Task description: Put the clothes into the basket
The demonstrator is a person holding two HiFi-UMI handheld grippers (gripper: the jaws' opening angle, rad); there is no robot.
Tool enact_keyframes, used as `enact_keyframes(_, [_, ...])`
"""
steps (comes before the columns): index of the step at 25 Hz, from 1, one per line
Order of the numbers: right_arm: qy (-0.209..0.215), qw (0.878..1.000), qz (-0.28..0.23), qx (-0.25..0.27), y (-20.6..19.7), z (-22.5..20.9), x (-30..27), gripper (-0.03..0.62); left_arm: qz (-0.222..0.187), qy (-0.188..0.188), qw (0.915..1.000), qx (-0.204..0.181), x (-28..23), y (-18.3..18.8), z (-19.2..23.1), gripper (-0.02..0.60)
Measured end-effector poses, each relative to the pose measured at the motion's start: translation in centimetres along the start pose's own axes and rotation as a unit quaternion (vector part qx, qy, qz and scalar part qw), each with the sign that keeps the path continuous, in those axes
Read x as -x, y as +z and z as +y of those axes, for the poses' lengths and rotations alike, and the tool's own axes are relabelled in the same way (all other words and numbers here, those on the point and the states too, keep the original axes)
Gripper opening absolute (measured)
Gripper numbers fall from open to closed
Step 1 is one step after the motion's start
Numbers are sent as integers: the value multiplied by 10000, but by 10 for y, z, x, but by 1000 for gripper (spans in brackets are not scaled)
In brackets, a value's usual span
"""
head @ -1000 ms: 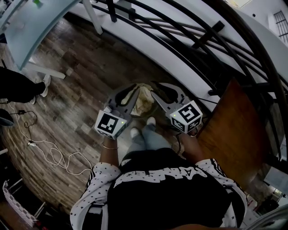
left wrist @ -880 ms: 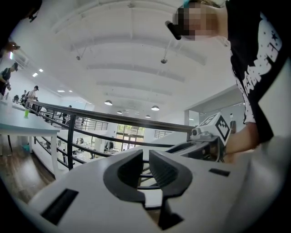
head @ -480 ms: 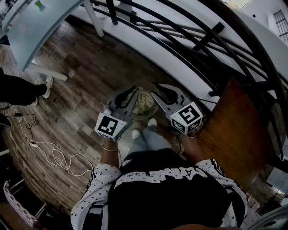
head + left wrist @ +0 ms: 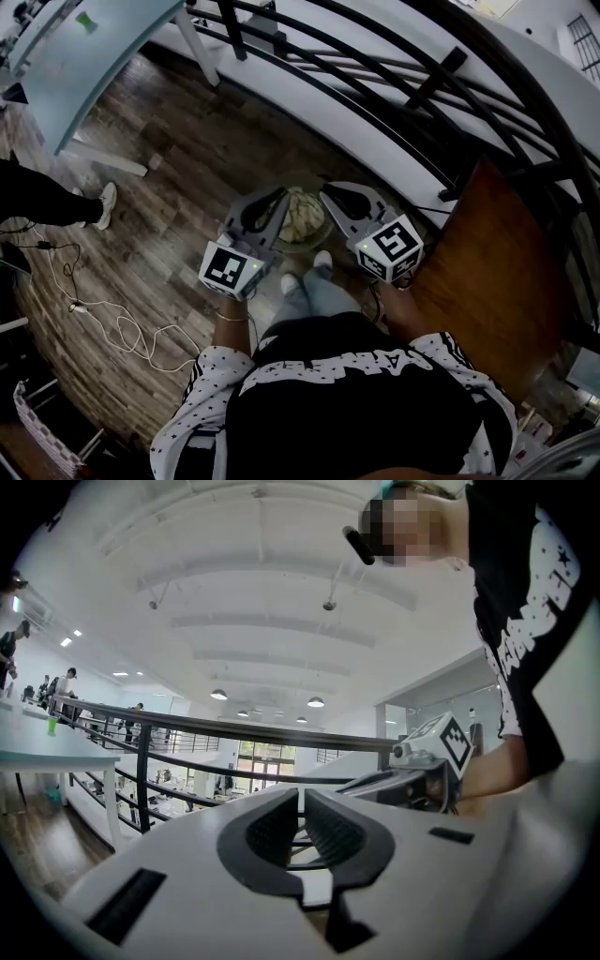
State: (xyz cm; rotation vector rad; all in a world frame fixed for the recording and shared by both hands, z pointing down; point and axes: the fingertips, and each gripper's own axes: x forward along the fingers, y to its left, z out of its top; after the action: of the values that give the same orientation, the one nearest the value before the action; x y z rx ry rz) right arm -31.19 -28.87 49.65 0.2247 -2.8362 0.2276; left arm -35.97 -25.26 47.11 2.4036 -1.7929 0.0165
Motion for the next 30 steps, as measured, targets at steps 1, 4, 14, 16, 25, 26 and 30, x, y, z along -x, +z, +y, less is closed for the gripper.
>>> enact_keyframes(1, [-5, 10000, -17, 5, 1, 0, 1, 44, 5, -17, 10000, -21, 0, 1, -2, 31])
enact_keyframes(4, [-126, 9998, -172, 20, 8, -5, 7, 41, -11, -116, 9999, -80, -3, 5, -9, 23])
enact_keyframes(14, [-166, 9983, -545, 132, 33, -4, 18, 35, -16, -333, 9991, -268, -6, 16, -21, 15])
enact_keyframes(16, [-159, 9981, -567, 161, 36, -3, 19, 35, -54, -369, 9989, -290, -8, 19, -23, 15])
enact_keyframes(25, [-219, 9978, -548, 310, 45, 7, 19, 32, -127, -476, 9977, -468, -6, 30, -23, 15])
enact_keyframes(26, [-226, 9977, -547, 325, 46, 9, 19, 32, -143, -486, 9975, -485, -6, 30, -23, 15])
enact_keyframes(30, [-273, 9972, -583, 372, 51, 13, 19, 32, -156, -518, 9971, -536, -5, 33, -25, 15])
